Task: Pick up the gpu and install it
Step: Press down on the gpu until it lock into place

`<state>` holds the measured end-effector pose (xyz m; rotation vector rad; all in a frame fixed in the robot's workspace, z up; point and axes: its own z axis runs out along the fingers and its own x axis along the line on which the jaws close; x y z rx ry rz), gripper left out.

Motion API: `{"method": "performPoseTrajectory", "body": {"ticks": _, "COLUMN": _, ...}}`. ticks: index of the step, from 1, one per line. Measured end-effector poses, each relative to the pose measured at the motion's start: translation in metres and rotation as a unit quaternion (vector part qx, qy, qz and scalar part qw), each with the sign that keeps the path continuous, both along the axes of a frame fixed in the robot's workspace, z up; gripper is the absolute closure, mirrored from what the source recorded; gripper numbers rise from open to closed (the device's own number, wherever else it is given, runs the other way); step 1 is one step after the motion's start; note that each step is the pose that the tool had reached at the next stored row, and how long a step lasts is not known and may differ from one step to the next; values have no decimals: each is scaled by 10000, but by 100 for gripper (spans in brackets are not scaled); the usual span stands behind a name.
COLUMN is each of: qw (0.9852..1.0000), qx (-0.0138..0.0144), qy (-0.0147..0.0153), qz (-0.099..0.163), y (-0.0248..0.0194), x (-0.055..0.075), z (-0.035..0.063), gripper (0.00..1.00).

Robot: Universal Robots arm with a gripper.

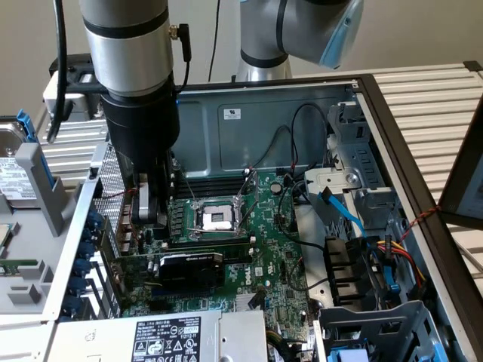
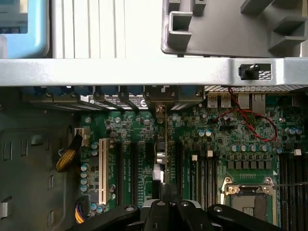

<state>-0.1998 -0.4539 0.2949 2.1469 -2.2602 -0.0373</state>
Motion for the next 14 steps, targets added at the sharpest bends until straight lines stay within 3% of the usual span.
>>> {"method": "performPoseTrajectory", "body": {"ticks": 9, "qw": 10000, "qx": 0, "qy": -1, "qz": -18, "y": 1, "x": 0, "z": -164, "gripper": 89}}
{"method": "performPoseTrajectory", "body": {"ticks": 14, "qw": 10000, "qx": -22, "qy": -1, "qz": -18, "y": -1, "x": -2, "z": -218, "gripper": 89}}
